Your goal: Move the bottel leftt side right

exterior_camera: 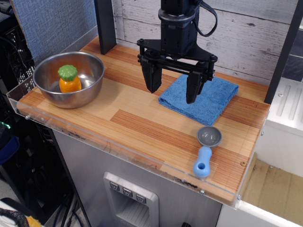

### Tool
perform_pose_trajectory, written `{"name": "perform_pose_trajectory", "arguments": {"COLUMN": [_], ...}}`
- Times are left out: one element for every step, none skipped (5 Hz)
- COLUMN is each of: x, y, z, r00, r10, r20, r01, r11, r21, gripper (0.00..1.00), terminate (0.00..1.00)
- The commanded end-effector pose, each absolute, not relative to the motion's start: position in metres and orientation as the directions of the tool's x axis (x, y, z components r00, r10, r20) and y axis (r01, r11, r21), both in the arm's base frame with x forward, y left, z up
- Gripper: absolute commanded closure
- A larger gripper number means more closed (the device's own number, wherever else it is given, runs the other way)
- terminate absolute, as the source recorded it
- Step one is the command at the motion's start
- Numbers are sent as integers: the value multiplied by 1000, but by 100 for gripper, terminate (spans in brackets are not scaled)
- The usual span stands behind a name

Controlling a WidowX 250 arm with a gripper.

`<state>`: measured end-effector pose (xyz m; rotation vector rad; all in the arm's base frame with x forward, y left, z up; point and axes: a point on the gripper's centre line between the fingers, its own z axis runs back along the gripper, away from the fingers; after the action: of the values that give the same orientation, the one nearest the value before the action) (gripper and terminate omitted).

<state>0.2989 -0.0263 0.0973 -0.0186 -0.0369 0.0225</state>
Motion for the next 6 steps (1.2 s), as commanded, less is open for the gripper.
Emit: {"name": "perform_pose_trajectory", "arguments": {"x": [299,298,303,307,312,322], "y": [-26,-8,17,39,60,87], "z": [97,104,115,133,139,135], "r00": [999,995,990,983,981,981], "r10": [23,94,129,149,135,147], "r20": [37,26,59,109,137,127], "r01": [-22,-93,-127,-142,-128,-149], "r11": [1000,995,991,988,990,989], "r21": [-19,-39,-48,-66,-54,8], "gripper": [0,0,0,0,0,0], "terminate": [0,0,0,0,0,0]}}
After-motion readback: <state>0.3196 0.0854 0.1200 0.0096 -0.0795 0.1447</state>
